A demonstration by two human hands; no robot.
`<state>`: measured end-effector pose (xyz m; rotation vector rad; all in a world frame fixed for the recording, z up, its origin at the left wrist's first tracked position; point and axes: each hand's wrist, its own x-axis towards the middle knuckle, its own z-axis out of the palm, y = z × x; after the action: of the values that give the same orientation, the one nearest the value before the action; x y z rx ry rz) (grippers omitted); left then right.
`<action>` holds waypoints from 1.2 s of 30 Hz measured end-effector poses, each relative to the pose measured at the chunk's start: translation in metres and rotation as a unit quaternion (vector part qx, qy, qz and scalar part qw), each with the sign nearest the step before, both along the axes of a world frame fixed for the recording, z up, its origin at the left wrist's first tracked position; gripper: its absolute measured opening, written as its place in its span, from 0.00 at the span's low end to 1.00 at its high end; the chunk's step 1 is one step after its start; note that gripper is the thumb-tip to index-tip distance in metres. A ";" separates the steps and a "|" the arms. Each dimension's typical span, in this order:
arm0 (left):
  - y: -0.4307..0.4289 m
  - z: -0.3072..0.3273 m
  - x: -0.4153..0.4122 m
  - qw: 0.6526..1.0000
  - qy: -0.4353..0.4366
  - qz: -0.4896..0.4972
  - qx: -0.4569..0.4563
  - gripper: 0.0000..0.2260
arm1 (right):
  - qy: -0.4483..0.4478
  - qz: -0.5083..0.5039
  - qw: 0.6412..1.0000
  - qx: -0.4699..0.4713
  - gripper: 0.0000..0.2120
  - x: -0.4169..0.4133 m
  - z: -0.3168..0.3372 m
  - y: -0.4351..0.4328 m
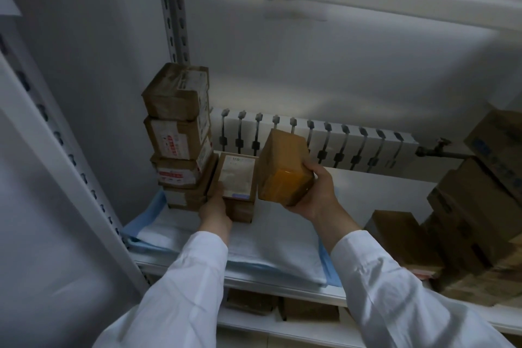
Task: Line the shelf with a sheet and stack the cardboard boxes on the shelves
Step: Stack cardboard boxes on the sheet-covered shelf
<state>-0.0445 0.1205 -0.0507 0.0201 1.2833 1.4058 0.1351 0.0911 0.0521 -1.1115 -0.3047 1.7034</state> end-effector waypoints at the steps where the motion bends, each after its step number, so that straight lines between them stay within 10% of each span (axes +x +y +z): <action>1: -0.001 0.003 -0.001 1.000 -0.001 -0.004 -0.002 0.33 | -0.011 0.006 1.000 0.011 0.25 -0.003 0.003 0.000; 5: -0.004 0.013 -0.005 1.000 0.003 -0.003 0.007 0.27 | -0.107 0.040 0.990 0.080 0.15 -0.016 0.016 0.002; 9: -0.031 0.059 0.000 0.984 0.134 0.085 -0.076 0.28 | -0.263 0.046 0.955 0.130 0.35 -0.039 0.021 0.006; 12: -0.050 0.093 0.006 0.957 0.236 0.165 0.033 0.14 | -0.361 0.018 0.920 0.154 0.38 -0.056 0.023 0.004; 18: -0.065 0.114 0.015 0.947 0.271 -0.065 0.161 0.12 | -0.496 0.049 0.850 0.168 0.38 -0.079 0.025 -0.003; 25: -0.067 0.111 0.004 0.922 0.341 -0.110 0.148 0.18 | -0.470 0.098 0.857 0.189 0.21 -0.088 0.031 -0.010; 36: -0.051 0.098 -0.002 0.924 0.346 -0.079 0.139 0.20 | -0.378 0.115 0.905 0.158 0.23 -0.089 0.025 -0.011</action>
<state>-0.0469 0.0698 0.0478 0.8638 1.5835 1.4809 0.0456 0.0802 0.0772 -1.4882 -1.1953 1.2738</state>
